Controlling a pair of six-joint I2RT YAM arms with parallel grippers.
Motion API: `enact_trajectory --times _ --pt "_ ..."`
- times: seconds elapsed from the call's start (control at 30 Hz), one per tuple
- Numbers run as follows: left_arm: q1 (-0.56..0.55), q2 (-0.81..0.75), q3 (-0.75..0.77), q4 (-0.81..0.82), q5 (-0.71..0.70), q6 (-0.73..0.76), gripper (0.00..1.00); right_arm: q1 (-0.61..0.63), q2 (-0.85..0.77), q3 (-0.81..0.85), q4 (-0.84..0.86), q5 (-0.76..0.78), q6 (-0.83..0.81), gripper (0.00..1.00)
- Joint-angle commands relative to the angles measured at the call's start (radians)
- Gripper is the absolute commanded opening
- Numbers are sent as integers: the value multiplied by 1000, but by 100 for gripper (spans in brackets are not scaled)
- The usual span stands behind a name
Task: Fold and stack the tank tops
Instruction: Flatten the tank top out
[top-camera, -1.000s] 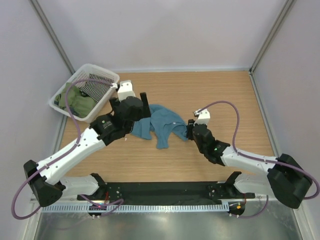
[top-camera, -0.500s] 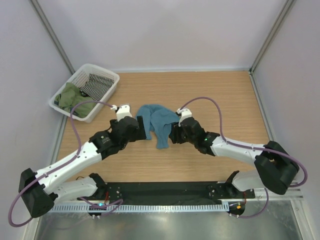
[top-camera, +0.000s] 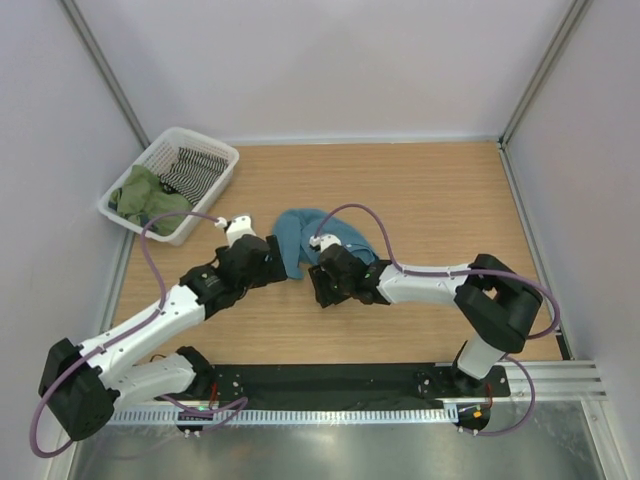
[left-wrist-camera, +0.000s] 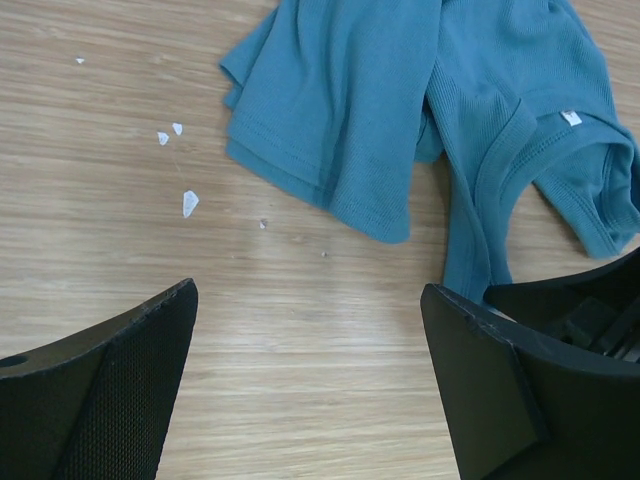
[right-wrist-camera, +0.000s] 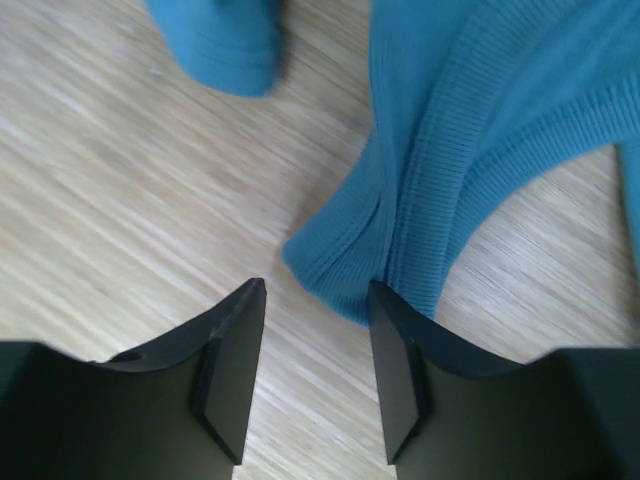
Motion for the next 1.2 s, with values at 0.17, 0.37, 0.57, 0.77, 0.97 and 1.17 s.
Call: enact_trajectory --times 0.17,0.37,0.57,0.77,0.97,1.17 --pt "5 70 22 91 51 20 92 -2 -14 26 -105 132 13 1" --pt "2 172 79 107 106 65 92 -95 -333 -20 -191 232 19 1" --pt "-7 271 134 133 163 101 91 -346 -623 0 -398 419 34 1" --pt "-43 417 211 144 217 126 81 -456 -611 3 -430 398 46 1" --pt "-83 488 235 145 186 129 80 -482 -582 51 -449 464 53 1" --pt "-83 544 234 142 108 128 70 -601 -501 134 -467 502 102 1"
